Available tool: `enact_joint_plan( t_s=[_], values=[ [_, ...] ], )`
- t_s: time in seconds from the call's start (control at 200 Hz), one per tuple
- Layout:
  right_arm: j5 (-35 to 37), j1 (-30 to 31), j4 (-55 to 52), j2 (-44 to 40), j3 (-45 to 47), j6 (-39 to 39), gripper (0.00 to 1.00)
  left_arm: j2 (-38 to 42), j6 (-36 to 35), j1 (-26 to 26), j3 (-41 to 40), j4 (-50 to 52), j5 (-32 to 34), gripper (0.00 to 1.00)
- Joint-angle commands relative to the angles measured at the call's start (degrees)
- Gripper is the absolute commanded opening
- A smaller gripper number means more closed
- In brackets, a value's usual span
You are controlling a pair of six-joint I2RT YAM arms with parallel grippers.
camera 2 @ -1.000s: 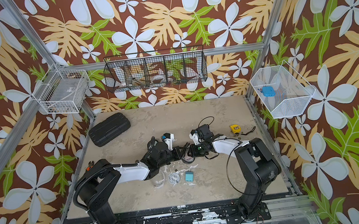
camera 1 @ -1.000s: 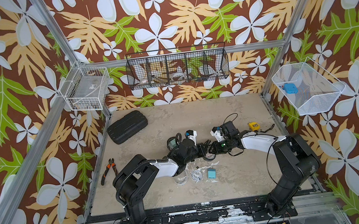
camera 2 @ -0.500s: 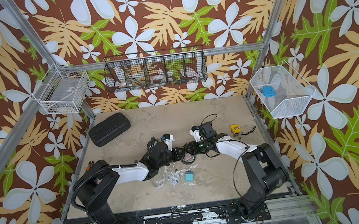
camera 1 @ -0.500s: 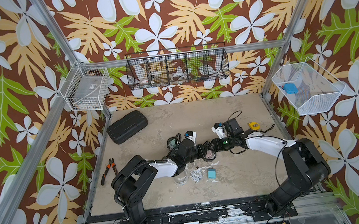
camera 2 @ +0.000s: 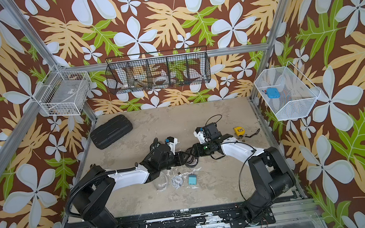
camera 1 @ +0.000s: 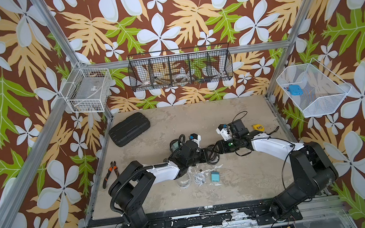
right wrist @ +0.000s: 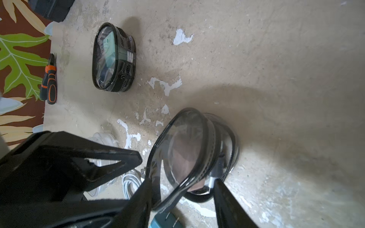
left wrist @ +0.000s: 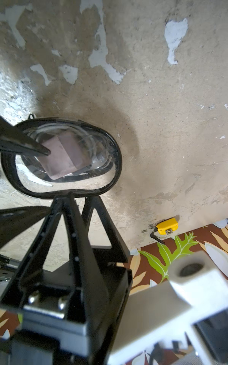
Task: Pack away charging kits
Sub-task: Close the storage bag at the center of the board.
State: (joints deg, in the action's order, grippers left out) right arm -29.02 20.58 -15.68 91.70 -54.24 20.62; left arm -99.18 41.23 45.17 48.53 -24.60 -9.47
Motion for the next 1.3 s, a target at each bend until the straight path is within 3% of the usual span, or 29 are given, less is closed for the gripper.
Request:
enact_joint_plan(
  t_s=[0.0, 0.205, 0.42, 0.56, 0.686, 0.876, 1.081, 1.291],
  values=[
    [-1.44, 0.05, 1.43, 1.81, -0.35, 0.21, 0.46, -0.32, -3.64, -0.1, 1.3, 5.47, -0.22, 0.3],
    [-1.01, 0.05, 2.39, 3.75, 0.78, -0.03, 0.31, 0.38, -4.29, -0.09, 0.6, 6.7, 1.06, 0.3],
    [0.27, 0.03, 0.9, 4.84, 1.15, -2.01, 0.13, 0.21, -3.91, -1.8, 1.12, 7.64, -1.16, 0.43],
    [2.47, 0.03, -1.15, 5.67, 0.67, -4.48, 0.09, -0.11, -3.92, -4.13, 1.77, 7.85, -4.31, 0.53],
    [3.57, 0.03, -1.98, 6.01, 0.76, -5.89, 0.08, -2.38, -3.86, -5.44, 3.81, 8.96, -8.8, 0.67],
    [3.87, 0.03, -1.63, 5.43, 1.51, -6.38, 0.12, -6.07, -1.72, -5.69, 4.98, 7.85, -12.04, 0.67],
    [4.07, 0.07, -2.01, 4.66, 1.55, -7.26, 0.3, -8.45, -0.01, -5.8, 5.14, 6.22, -13.21, 0.67],
    [3.24, 0.07, -1.69, 4.04, 2.21, -6.43, 0.31, -10.8, 2.65, -6.84, 4.65, 2.43, -16.96, 0.66]
  ],
)
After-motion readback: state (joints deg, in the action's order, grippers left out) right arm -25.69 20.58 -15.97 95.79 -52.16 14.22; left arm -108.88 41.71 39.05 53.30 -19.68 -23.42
